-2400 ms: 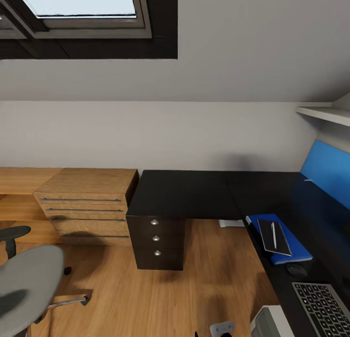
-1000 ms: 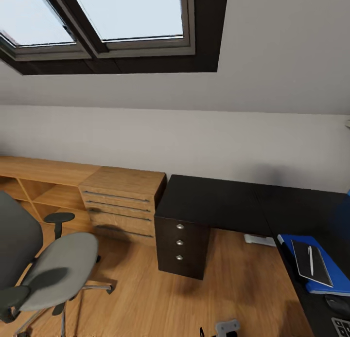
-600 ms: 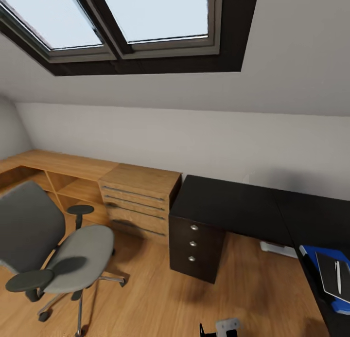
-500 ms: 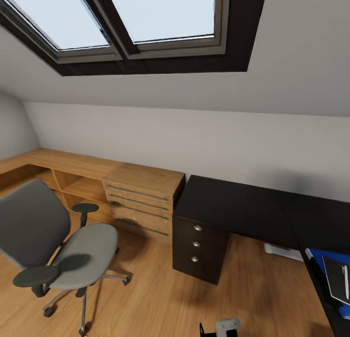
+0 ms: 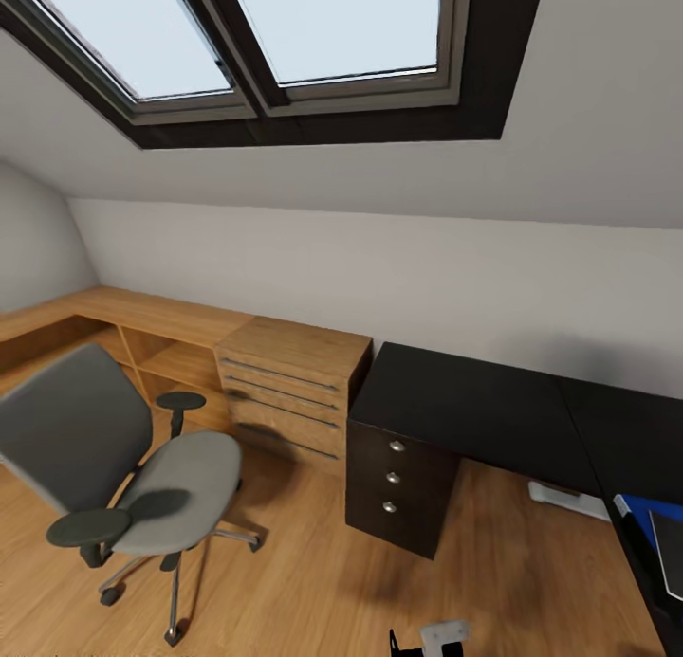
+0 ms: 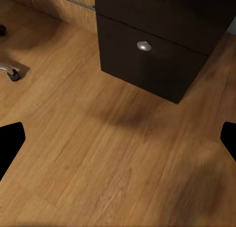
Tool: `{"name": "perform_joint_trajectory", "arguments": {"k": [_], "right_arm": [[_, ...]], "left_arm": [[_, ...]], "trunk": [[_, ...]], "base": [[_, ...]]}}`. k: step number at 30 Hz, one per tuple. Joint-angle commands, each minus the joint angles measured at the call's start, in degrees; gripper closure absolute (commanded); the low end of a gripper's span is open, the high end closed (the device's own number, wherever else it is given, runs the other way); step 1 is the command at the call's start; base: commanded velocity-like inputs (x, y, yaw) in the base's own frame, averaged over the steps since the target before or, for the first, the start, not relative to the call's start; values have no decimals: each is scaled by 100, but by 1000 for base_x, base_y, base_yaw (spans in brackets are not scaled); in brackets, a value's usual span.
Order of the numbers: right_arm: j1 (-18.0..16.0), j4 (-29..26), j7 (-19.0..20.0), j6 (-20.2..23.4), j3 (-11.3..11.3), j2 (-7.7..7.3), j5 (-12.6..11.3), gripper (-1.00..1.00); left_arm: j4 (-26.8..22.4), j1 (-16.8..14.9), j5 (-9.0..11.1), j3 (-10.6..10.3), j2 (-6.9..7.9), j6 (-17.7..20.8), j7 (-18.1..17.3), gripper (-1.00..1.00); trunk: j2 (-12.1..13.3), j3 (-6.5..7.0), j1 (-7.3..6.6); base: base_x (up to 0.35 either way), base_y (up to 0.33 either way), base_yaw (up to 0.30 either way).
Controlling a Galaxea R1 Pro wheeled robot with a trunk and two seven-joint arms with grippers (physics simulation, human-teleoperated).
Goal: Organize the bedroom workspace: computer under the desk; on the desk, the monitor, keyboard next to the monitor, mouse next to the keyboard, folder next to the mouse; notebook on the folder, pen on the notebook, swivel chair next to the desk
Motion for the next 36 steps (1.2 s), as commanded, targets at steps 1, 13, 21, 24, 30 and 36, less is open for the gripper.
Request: {"name": "perform_joint_trajectory", "arguments": {"k": [1,13,21,24,30,36], "right_arm": [[-4,1,-45,-6,48,1,-6,-100],[-4,35,-44,-6,27,-53,-3,-100],[-4,190,-44,-6,29,-162,25,-100],[5,227,-44,-10,36,-332,23,-100],[103,248,-44,-14,40,-696,15,-100],[422,252,-44,-69,44,-810,19,-100]], "left_arm": [[-1,-5,-58,49,4,-18,6,-100],[-1,-3,-63,52,42,-3,4,-100],[-1,-6,-64,46,48,-5,4,-100],[-1,-6,-64,46,53,-6,3,-100],[-1,-5,-64,45,56,-6,3,-100],[-1,-6,-58,45,73,-6,3,-100]], "trunk": [[-12,-11,3],[-12,36,3],[-12,88,3],[-12,109,3],[-12,152,3],[-12,195,3]], "base": [[0,0,142],[0,0,228],[0,0,212],[0,0,199],[0,0,196],[0,0,193]]}}
